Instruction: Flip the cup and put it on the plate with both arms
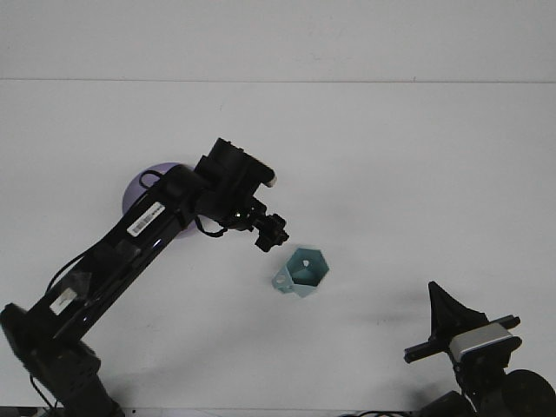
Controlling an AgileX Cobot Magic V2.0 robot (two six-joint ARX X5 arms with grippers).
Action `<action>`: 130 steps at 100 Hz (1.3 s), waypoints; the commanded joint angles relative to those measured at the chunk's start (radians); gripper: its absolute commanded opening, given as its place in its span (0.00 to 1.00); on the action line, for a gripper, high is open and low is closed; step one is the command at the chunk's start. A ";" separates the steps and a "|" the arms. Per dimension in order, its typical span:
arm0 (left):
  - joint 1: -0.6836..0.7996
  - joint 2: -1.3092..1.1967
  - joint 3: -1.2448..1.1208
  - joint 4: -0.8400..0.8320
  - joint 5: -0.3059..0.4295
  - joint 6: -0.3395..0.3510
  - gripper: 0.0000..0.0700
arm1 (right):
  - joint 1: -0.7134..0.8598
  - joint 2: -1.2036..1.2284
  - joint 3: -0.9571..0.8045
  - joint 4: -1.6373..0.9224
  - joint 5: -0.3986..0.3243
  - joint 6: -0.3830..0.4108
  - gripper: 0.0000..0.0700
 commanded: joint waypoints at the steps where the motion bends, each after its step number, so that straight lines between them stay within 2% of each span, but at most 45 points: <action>1: -0.019 0.060 0.067 -0.057 -0.016 0.021 0.68 | 0.005 -0.001 0.004 0.005 0.002 0.014 0.00; 21: -0.065 0.200 0.188 -0.216 -0.025 0.058 0.68 | 0.005 -0.001 0.004 0.005 0.002 0.014 0.00; 45: -0.128 0.290 0.196 -0.199 -0.068 0.069 0.67 | 0.005 -0.001 0.004 0.005 0.001 0.014 0.00; 60: -0.154 0.324 0.196 -0.167 -0.158 0.074 0.66 | 0.005 -0.001 0.004 0.004 0.001 0.014 0.00; 67: -0.161 0.338 0.196 -0.150 -0.177 0.074 0.65 | 0.005 -0.001 0.004 0.004 0.001 0.014 0.00; 77: -0.161 0.355 0.196 -0.143 -0.177 0.074 0.54 | 0.005 -0.001 0.004 0.004 0.001 0.014 0.00; 87: -0.161 0.375 0.196 -0.147 -0.177 0.075 0.51 | 0.005 -0.001 0.004 0.003 0.001 0.015 0.00; 97: -0.161 0.393 0.196 -0.154 -0.177 0.076 0.29 | 0.005 -0.001 0.004 0.003 0.002 0.015 0.00; 100: -0.163 0.397 0.196 -0.152 -0.177 0.076 0.19 | 0.005 -0.001 0.004 0.003 0.001 0.015 0.00; 104: -0.165 0.397 0.196 -0.147 -0.177 0.076 0.00 | 0.005 -0.001 0.004 0.002 0.002 0.015 0.00; 130: -0.171 0.397 0.219 -0.163 -0.177 0.096 0.02 | 0.005 -0.001 0.004 0.002 0.002 0.014 0.00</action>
